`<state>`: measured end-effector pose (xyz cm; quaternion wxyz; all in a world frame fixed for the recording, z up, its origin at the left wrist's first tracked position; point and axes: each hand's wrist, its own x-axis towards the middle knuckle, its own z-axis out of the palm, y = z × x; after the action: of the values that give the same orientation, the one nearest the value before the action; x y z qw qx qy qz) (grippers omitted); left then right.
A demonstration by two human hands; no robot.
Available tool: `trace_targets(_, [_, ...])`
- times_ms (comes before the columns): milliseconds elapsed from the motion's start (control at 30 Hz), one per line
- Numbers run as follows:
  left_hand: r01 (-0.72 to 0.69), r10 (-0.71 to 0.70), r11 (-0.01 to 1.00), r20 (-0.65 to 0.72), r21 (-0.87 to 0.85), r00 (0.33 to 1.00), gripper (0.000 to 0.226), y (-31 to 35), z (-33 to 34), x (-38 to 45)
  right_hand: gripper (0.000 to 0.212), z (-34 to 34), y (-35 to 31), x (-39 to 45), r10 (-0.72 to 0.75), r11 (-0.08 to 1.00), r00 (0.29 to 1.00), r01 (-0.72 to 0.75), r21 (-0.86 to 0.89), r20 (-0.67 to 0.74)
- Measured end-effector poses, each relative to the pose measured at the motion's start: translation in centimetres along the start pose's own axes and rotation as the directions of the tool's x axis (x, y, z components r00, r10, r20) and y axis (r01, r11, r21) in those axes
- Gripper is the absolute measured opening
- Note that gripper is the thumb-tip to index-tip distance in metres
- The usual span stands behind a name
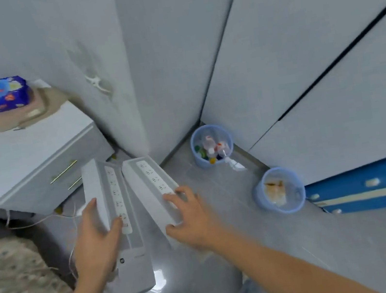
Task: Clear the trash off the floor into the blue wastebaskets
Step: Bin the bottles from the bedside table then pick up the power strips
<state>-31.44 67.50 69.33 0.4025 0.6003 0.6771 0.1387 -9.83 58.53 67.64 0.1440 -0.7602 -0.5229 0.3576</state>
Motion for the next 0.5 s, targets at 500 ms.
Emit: trace_targets(500, [-0.132, 0.001, 0.974, 0.580, 0.183, 0.814, 0.065, 19.4, 44.3, -7.4, 0.076, -15.4, 44.1, -10.1, 0.507, 0.859, 0.861, -0.502, 0.098, -0.034])
